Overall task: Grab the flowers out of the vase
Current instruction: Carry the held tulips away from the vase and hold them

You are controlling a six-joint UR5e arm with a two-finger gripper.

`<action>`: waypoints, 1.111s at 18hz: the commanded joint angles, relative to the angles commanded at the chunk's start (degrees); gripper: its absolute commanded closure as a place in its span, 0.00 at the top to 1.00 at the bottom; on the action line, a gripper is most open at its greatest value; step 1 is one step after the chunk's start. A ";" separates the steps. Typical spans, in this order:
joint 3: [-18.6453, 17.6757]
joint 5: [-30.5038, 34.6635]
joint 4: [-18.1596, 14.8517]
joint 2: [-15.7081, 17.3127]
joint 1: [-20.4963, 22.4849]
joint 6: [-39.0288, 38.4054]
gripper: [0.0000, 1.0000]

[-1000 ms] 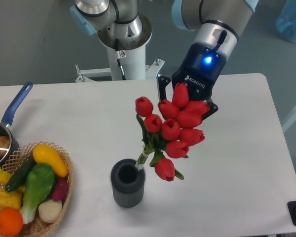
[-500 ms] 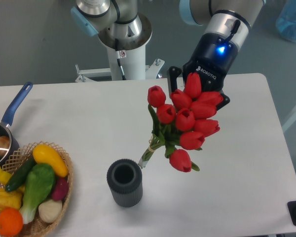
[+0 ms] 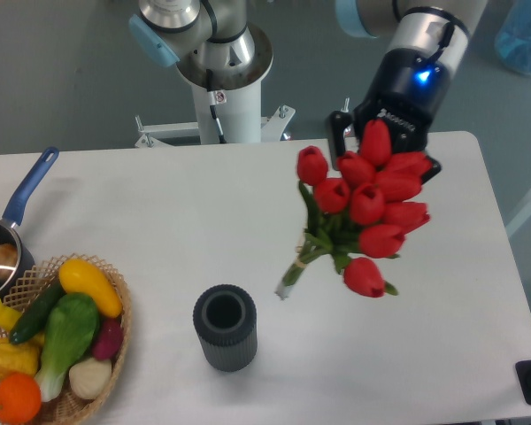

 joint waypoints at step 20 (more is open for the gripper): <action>-2.02 42.00 -10.88 -3.25 -8.43 33.48 0.00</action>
